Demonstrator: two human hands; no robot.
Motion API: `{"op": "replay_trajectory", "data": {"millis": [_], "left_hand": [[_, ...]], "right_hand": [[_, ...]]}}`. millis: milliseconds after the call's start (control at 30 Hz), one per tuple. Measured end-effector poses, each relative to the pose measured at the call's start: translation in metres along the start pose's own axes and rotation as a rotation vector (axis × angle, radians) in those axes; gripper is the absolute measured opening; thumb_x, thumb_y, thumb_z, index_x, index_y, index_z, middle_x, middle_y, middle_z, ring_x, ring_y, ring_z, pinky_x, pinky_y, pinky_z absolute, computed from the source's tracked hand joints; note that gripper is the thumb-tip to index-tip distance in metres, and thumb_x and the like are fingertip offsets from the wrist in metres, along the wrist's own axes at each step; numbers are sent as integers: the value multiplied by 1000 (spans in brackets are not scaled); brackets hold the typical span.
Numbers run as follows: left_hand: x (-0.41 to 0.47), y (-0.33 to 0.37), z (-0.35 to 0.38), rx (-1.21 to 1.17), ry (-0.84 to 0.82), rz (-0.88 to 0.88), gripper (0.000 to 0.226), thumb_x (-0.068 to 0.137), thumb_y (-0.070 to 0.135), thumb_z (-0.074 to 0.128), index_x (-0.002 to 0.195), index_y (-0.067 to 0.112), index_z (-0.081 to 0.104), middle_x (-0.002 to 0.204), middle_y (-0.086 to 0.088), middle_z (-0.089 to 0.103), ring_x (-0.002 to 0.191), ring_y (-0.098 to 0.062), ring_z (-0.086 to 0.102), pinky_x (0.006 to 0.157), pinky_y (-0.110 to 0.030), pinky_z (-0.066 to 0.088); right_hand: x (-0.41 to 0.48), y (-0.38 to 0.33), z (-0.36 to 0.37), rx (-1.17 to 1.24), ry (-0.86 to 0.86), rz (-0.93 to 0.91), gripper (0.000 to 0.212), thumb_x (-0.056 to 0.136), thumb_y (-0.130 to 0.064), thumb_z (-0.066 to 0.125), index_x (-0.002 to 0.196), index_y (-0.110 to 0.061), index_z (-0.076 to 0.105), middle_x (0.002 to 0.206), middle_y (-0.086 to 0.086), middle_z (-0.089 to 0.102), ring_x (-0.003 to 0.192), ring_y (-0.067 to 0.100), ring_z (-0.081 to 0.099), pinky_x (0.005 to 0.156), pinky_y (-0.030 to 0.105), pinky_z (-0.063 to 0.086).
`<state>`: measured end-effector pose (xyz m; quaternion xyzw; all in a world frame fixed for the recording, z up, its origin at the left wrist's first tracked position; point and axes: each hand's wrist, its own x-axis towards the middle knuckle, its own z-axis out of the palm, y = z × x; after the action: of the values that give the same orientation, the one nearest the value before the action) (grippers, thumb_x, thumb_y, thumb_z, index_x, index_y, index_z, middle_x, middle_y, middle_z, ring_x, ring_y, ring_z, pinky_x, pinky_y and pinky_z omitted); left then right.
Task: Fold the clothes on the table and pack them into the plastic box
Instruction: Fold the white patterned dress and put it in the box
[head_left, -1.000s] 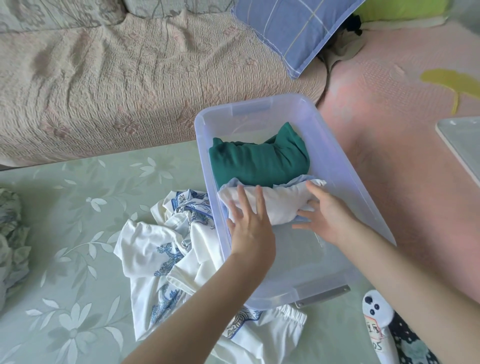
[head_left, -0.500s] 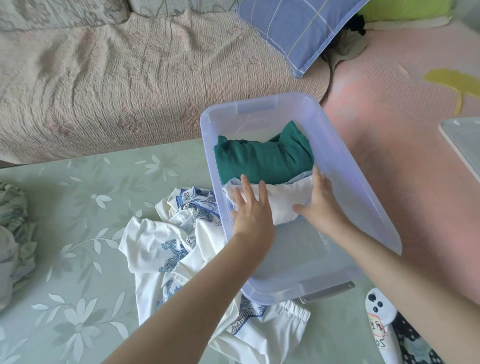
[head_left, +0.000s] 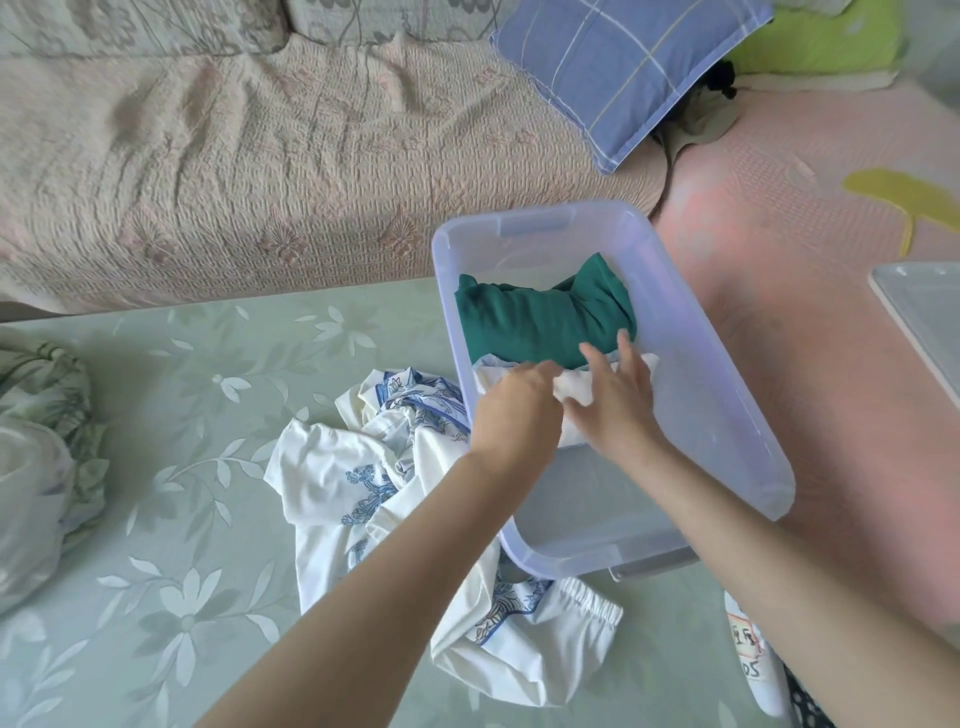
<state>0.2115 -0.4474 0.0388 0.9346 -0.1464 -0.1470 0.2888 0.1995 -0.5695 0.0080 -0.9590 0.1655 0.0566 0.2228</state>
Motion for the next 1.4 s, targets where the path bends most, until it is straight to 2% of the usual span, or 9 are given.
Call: {"op": "replay_trajectory", "data": {"millis": [200, 467, 633, 800, 867, 933, 1033, 1233, 1400], "left_hand": [[-44, -54, -81, -278, 506, 7, 31, 84, -2, 51, 96, 19, 71, 98, 4, 71, 84, -17, 65, 71, -32, 52], [-97, -202, -60, -70, -17, -237, 41, 84, 2, 50, 119, 18, 63, 123, -5, 63, 110, -23, 59, 94, -30, 45], [-141, -270, -39, 22, -88, -123, 50, 87, 8, 56, 134, 24, 51, 139, 3, 50, 126, -16, 47, 102, -21, 31], [-160, -298, 13, 38, -148, 150, 76, 87, 39, 62, 149, 37, 17, 157, 11, 16, 145, -11, 9, 115, -27, 2], [-162, -304, 36, 45, -111, 234, 77, 86, 42, 62, 149, 35, 19, 157, 10, 16, 146, -12, 5, 116, -33, -5], [-162, -310, 53, 103, 0, 307, 72, 79, 42, 71, 142, 30, 40, 148, 5, 38, 141, -17, 25, 117, -46, 12], [-151, -322, 65, 90, 252, 411, 53, 60, 35, 83, 109, 31, 64, 112, 8, 65, 112, -15, 56, 98, -36, 47], [-127, -340, 35, -121, 345, 173, 26, 80, 11, 57, 97, 24, 72, 94, 3, 68, 89, -18, 60, 74, -26, 44], [-135, -368, 13, -320, 423, 62, 34, 71, -9, 49, 75, 22, 64, 62, 8, 55, 56, -7, 46, 49, -14, 32]], "right_hand": [[-46, -94, -22, 249, 113, -366, 29, 92, -1, 53, 119, -8, 62, 141, 7, 46, 133, 18, 36, 107, 17, 21], [-90, -167, 65, -67, 16, -606, 32, 77, -3, 57, 107, -7, 68, 122, 12, 61, 114, 30, 57, 100, 30, 29], [-98, -146, 137, -370, -321, -327, 69, 89, -43, 57, 146, -18, 28, 159, 7, 10, 145, 24, 12, 116, 39, 17], [-102, -130, 184, -510, -288, -132, 91, 89, -46, 58, 152, -22, -4, 158, 10, -18, 146, 31, -12, 113, 53, 15], [-100, -126, 199, -521, -185, -138, 82, 89, -37, 61, 151, -20, 9, 158, 11, 0, 145, 32, 3, 110, 48, 26], [-94, -124, 212, -478, -49, -188, 53, 89, -22, 62, 137, -16, 42, 144, 10, 29, 133, 28, 30, 101, 35, 39], [-79, -131, 218, -317, 59, -220, 21, 91, -4, 55, 109, -10, 63, 129, 10, 46, 107, 22, 51, 76, 27, 42], [-67, -158, 244, -153, 194, -280, 14, 92, -19, 58, 104, -14, 64, 113, 6, 52, 97, 27, 56, 77, 38, 49], [-93, -179, 254, 87, 153, -386, 14, 84, -25, 70, 89, -13, 66, 96, -2, 49, 86, 19, 50, 65, 29, 26]]}}
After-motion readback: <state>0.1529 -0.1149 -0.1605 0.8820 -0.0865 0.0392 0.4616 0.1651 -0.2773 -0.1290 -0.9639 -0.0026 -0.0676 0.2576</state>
